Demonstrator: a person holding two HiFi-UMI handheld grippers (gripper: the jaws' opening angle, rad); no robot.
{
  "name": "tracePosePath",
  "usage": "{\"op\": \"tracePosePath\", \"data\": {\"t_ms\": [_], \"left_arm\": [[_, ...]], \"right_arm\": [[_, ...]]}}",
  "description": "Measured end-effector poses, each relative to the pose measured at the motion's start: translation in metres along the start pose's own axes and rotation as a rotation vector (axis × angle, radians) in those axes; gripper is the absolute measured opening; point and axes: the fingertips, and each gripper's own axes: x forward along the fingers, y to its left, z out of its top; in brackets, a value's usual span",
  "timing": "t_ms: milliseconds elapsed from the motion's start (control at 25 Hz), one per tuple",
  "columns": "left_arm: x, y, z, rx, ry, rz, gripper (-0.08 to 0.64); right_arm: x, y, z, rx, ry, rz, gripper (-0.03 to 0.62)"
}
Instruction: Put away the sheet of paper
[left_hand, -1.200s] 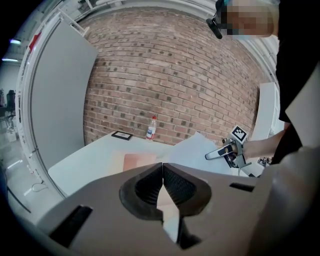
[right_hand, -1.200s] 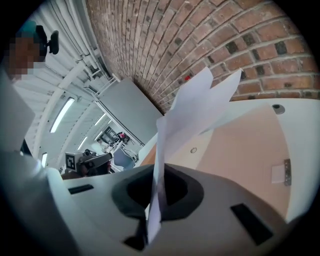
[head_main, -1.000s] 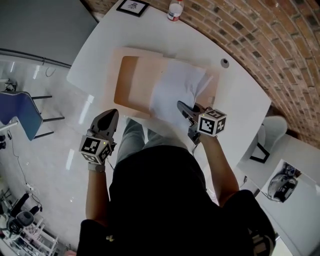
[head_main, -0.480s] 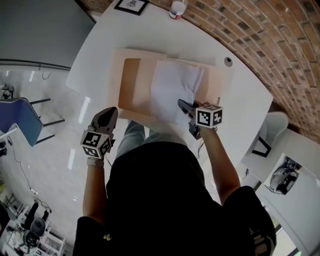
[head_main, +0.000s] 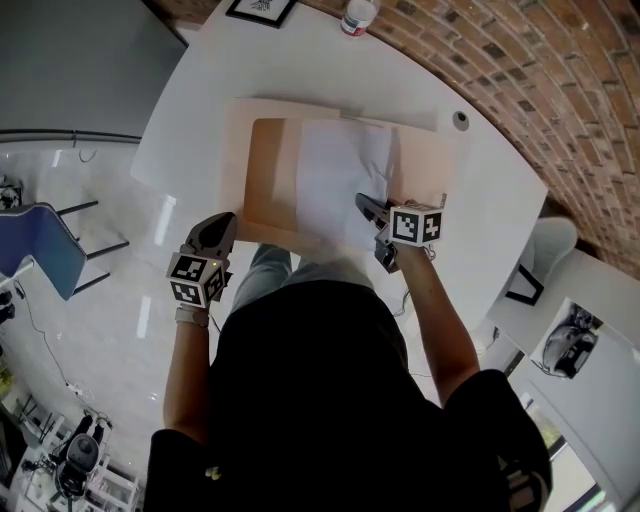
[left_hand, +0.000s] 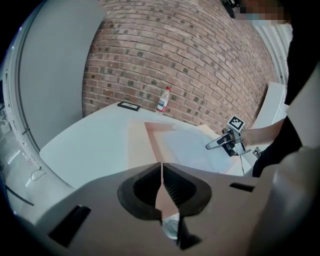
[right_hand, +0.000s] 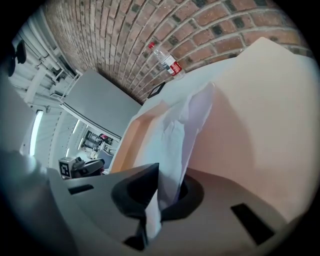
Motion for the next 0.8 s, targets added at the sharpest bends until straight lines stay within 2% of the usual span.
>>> {"op": "tracePosePath", "data": {"t_ms": [800], "left_arm": [[0.008,0.005,-0.021,-0.025,0.056,-0.069,0.005]], "right_arm": [[0.056,0.036,-0.003,0.109,-0.01,0.065,0.011]]}}
